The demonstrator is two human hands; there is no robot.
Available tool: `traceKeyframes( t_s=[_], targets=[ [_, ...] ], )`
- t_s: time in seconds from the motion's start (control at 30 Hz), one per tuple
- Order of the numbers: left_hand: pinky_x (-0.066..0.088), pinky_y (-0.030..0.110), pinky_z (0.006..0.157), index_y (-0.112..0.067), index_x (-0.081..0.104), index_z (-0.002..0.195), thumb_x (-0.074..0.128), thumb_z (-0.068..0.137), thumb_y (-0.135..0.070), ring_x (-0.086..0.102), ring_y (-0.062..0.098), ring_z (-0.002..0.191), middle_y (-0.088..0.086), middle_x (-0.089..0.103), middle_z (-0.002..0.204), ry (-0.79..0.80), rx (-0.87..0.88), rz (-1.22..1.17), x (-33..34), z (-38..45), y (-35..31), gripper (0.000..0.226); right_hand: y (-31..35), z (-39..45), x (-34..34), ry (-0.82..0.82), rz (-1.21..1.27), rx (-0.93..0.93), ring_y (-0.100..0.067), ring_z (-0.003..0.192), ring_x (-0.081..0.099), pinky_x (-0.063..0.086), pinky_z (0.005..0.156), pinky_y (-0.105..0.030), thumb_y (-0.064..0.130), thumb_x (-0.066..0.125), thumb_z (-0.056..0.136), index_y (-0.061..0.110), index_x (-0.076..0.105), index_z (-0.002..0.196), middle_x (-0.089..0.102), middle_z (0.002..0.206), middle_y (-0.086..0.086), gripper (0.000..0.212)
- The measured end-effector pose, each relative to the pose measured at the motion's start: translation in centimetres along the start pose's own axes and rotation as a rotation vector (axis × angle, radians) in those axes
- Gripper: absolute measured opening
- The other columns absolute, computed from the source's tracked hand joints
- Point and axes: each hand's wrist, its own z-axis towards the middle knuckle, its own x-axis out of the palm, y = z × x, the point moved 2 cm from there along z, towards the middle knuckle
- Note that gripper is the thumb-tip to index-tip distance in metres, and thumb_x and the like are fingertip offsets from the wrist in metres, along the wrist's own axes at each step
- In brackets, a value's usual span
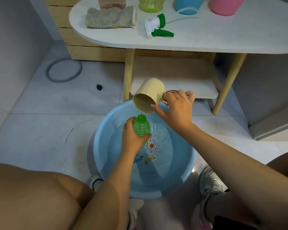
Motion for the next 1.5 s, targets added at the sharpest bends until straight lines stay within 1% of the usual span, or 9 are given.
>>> traceKeyframes(
  t_s=[0.3,0.67,0.93,1.07,1.17,1.27,1.37,1.43,1.5],
  targets=[
    [0.040,0.025,0.079,-0.022,0.046,0.122,0.087,0.062,-0.019,0.051,0.015,0.101,-0.001,0.050,0.119,-0.001,-0.011,-0.006,-0.3,-0.2,-0.2,0.072,0.1,0.2,-0.2,-0.029,-0.053,-0.072,-0.024,0.068,0.054,0.025,0.078,-0.035,0.058,0.055,0.077,0.013,0.056,0.067,0.061,0.063,0.002,0.046],
    [0.044,0.028,0.081,-0.021,0.046,0.119,0.087,0.061,-0.021,0.053,0.018,0.101,0.001,0.052,0.119,-0.001,-0.035,0.009,0.0,0.0,-0.2,0.072,0.2,0.0,0.0,-0.053,-0.056,-0.164,-0.024,0.071,0.054,0.026,0.081,-0.036,0.057,0.057,0.075,0.013,0.055,0.071,0.060,0.065,0.001,0.044],
    [0.044,0.028,0.079,-0.020,0.047,0.117,0.087,0.060,-0.022,0.054,0.016,0.098,0.000,0.053,0.116,-0.010,-0.033,0.018,0.0,0.1,-0.3,0.069,-0.1,-0.1,0.2,-0.084,-0.035,-0.217,-0.018,0.075,0.038,0.027,0.081,-0.036,0.053,0.060,0.076,0.011,0.055,0.072,0.058,0.065,0.000,0.042],
    [0.048,0.034,0.087,-0.019,0.048,0.119,0.088,0.058,-0.026,0.054,0.018,0.104,0.000,0.053,0.118,-0.014,-0.036,0.035,0.2,0.2,0.0,0.073,-0.2,-0.1,0.2,-0.090,-0.026,-0.224,-0.017,0.075,0.038,0.027,0.081,-0.036,0.053,0.062,0.075,0.011,0.055,0.072,0.057,0.065,0.001,0.043],
    [0.048,0.042,0.095,-0.018,0.046,0.128,0.089,0.054,-0.031,0.052,0.022,0.113,0.002,0.050,0.125,-0.027,-0.045,0.055,0.3,0.4,0.4,0.087,-0.3,-0.2,0.3,-0.087,-0.023,-0.219,-0.018,0.075,0.040,0.027,0.081,-0.036,0.055,0.060,0.076,0.012,0.055,0.071,0.057,0.064,0.001,0.044],
    [0.042,0.040,0.103,-0.017,0.040,0.136,0.089,0.056,-0.029,0.044,0.023,0.123,0.004,0.042,0.132,-0.031,-0.049,0.066,0.4,0.4,0.5,0.095,-0.4,-0.4,0.3,-0.039,-0.032,-0.195,-0.020,0.072,0.049,0.027,0.081,-0.035,0.058,0.058,0.076,0.012,0.057,0.072,0.060,0.066,0.002,0.046],
    [0.040,0.037,0.103,-0.016,0.043,0.133,0.090,0.055,-0.027,0.041,0.024,0.124,0.005,0.038,0.130,-0.040,-0.039,0.097,0.7,0.4,0.9,0.092,-0.5,-0.9,1.0,0.067,-0.014,-0.119,-0.023,0.070,0.056,0.026,0.079,-0.034,0.060,0.056,0.076,0.012,0.059,0.071,0.064,0.069,0.002,0.048],
    [0.039,0.030,0.097,-0.015,0.048,0.125,0.089,0.054,-0.025,0.041,0.023,0.121,0.005,0.039,0.126,-0.045,-0.043,0.101,0.9,0.4,1.4,0.083,-0.7,-1.4,1.9,0.173,-0.033,-0.053,-0.025,0.071,0.058,0.024,0.079,-0.035,0.060,0.057,0.075,0.011,0.061,0.070,0.065,0.065,0.000,0.049],
    [0.034,0.023,0.092,-0.016,0.049,0.121,0.089,0.055,-0.024,0.039,0.022,0.121,0.005,0.040,0.126,-0.047,-0.060,0.103,0.9,0.4,1.9,0.078,-1.1,-2.1,2.9,0.369,-0.093,-0.011,-0.028,0.080,0.059,0.021,0.082,-0.035,0.058,0.061,0.078,0.009,0.064,0.077,0.067,0.070,-0.005,0.049]
  ],
)
